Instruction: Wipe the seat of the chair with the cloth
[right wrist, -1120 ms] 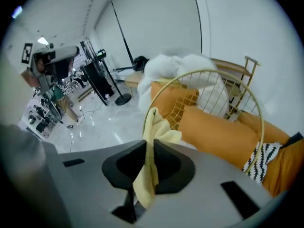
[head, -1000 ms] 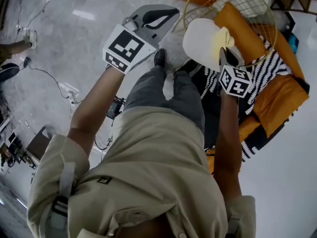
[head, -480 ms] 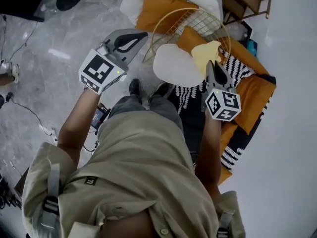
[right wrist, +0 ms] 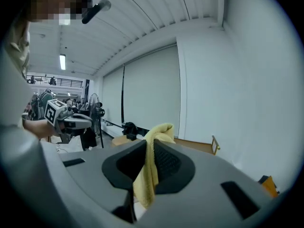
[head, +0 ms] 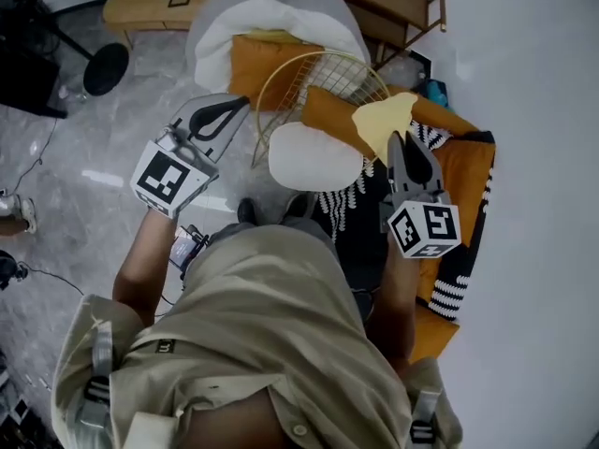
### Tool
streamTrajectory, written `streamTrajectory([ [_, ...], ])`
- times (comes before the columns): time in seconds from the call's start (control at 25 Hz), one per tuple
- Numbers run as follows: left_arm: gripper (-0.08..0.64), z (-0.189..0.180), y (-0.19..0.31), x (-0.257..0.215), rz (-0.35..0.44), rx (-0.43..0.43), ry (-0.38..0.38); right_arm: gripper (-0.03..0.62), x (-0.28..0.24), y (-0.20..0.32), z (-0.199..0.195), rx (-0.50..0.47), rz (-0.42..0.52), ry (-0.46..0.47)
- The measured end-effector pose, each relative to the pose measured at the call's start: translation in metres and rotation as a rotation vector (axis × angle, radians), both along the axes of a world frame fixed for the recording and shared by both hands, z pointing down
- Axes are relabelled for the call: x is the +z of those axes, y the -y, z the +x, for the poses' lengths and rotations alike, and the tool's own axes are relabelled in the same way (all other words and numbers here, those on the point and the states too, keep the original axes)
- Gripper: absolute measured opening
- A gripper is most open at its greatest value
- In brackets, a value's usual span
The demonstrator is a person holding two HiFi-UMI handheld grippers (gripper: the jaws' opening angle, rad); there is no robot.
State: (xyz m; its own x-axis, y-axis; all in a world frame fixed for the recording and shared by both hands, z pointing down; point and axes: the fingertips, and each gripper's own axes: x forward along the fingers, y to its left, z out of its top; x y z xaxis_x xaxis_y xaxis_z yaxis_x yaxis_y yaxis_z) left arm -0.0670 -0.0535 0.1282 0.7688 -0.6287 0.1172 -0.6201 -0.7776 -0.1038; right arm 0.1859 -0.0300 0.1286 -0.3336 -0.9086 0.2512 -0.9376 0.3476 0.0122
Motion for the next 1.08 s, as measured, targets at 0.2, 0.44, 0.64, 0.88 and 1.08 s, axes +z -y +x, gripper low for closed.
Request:
streamTrajectory([
  [0.2, 0.015, 0.000, -0.003, -0.008, -0.022, -0.006, 0.000, 0.048, -0.035, -0.017, 0.009, 0.020, 0.063, -0.028],
  [0.44, 0.015, 0.001, -0.006, -0.010, -0.004, 0.008, 0.005, 0.048, -0.054, -0.023, 0.012, 0.023, 0.085, -0.003],
  [0.64, 0.015, 0.001, -0.004, -0.010, 0.021, 0.017, 0.002, 0.049, -0.056, -0.021, 0.006, 0.010, 0.082, 0.001],
  [0.88, 0.015, -0.001, -0.008, -0.007, -0.025, 0.018, -0.007, 0.048, -0.057, -0.022, -0.003, 0.001, 0.079, 0.006],
  [1.08, 0.015, 0.001, -0.013, -0.010, 0.056, 0.046, -0.023, 0.048, -0.058, -0.029, -0.008, -0.011, 0.082, 0.005],
])
